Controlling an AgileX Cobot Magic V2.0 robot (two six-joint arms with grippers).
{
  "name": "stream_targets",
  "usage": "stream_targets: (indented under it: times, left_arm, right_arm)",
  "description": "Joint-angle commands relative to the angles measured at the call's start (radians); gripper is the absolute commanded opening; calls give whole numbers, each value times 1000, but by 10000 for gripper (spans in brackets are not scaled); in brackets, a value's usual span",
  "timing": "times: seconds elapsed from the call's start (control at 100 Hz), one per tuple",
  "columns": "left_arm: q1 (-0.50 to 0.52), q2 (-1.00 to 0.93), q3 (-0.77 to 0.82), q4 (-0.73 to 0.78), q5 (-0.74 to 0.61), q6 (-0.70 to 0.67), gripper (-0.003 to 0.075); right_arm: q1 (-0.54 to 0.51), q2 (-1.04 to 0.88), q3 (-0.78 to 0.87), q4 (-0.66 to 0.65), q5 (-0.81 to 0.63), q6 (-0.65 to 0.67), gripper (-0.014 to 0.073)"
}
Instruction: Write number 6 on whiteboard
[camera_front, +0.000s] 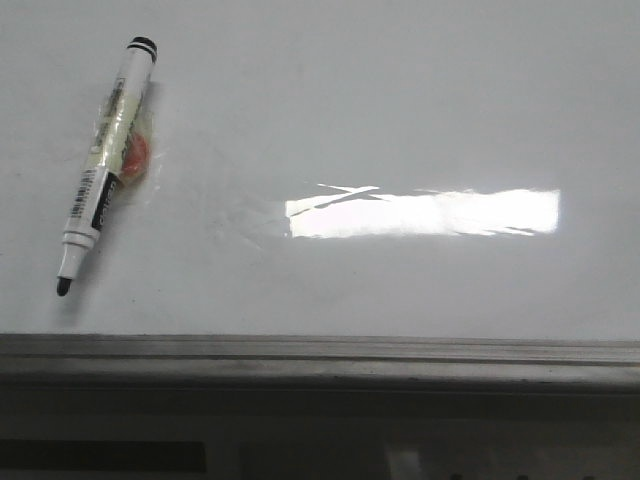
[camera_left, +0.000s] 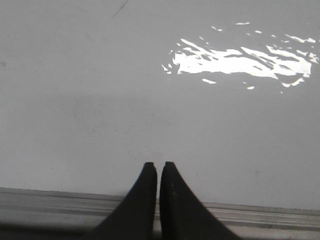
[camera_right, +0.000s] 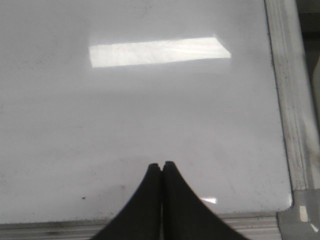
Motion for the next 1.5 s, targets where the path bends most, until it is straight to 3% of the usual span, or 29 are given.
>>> stream_targets:
  times: [0.0, 1.49]
  left_arm:
    - [0, -29, 24, -4, -54, -9, -20]
    - [0, -29, 24, -4, -84, -9, -20]
  right_arm:
    - [-8, -15, 15, -1, -20, -8, -64]
    - [-8, -15, 15, -1, -38, -8, -64]
